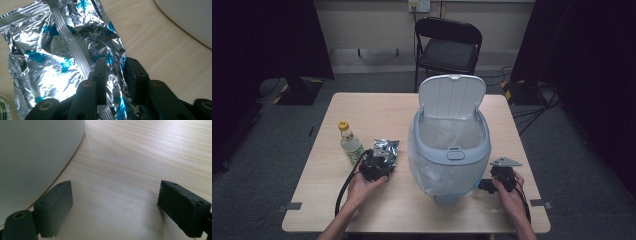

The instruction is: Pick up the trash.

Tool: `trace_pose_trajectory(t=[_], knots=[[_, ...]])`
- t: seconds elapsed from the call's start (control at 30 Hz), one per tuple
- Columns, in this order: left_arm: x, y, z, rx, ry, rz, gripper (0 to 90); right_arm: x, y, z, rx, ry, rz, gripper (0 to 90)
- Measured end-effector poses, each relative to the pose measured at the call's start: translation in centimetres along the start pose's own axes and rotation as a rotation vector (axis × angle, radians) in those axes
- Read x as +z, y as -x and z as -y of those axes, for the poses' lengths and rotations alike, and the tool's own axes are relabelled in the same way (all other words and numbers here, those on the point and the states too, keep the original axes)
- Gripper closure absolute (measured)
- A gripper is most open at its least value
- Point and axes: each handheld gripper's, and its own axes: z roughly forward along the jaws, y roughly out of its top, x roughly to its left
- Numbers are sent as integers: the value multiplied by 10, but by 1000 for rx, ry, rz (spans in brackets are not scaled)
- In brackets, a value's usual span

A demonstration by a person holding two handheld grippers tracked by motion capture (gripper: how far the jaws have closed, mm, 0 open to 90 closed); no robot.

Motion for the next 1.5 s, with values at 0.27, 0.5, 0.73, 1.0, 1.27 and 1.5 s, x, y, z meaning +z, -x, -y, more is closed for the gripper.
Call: trace_pose_trajectory(t=[0.27, 0.5, 0.73, 1.0, 1.27, 1.5], knots=[[0, -5, 4, -58, 22, 44, 891, 0, 0, 0, 0, 0, 0, 119], [-4, -9, 4, -113, 82, 106, 900, 0, 0, 0, 1, 0, 0, 119], [-16, -15, 4, -142, 184, 165, 900, 0, 0, 0, 1, 0, 0, 119], [-31, -19, -1, -159, 277, 176, 899, 0, 0, 0, 2, -1, 0, 118], [-42, -14, -10, -154, 328, 225, 898, 0, 0, 0, 5, -5, -4, 118], [-53, -11, -17, -147, 374, 232, 898, 0, 0, 0, 5, -5, -5, 118]])
